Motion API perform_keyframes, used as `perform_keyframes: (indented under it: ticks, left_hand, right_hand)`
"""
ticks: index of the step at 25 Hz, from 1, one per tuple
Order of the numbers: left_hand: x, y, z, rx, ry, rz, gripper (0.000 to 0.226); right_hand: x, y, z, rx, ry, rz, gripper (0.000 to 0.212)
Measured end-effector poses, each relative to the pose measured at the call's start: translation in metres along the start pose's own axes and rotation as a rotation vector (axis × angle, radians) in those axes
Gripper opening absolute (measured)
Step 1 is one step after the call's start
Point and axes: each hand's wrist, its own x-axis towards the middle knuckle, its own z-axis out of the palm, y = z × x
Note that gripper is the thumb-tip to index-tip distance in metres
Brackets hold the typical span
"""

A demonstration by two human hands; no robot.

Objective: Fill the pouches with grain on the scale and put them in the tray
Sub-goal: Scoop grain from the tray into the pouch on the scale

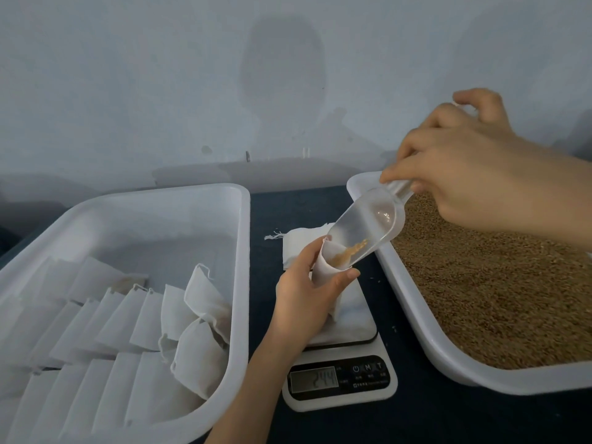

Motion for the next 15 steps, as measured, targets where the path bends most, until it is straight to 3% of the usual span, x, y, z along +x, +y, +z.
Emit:
perform_keyframes:
  ticks: [9, 12, 15]
  left_hand:
    - [-0.001, 0.000, -0.002, -0.044, 0.007, 0.018, 0.053]
    - [-0.002, 0.001, -0.004, -0.065, -0.009, 0.022, 0.052]
    - [-0.005, 0.005, -0.003, -0.049, -0.031, 0.029, 0.055]
  right_hand:
    - [-0.007, -0.014, -0.009, -0.133, 0.170, -0.091, 0.041]
    - [-0.020, 0.000, 0.006, -0.051, 0.173, 0.174, 0.039]
    - [-0.031, 0.004, 0.038, 0.198, -0.010, 0.566, 0.026]
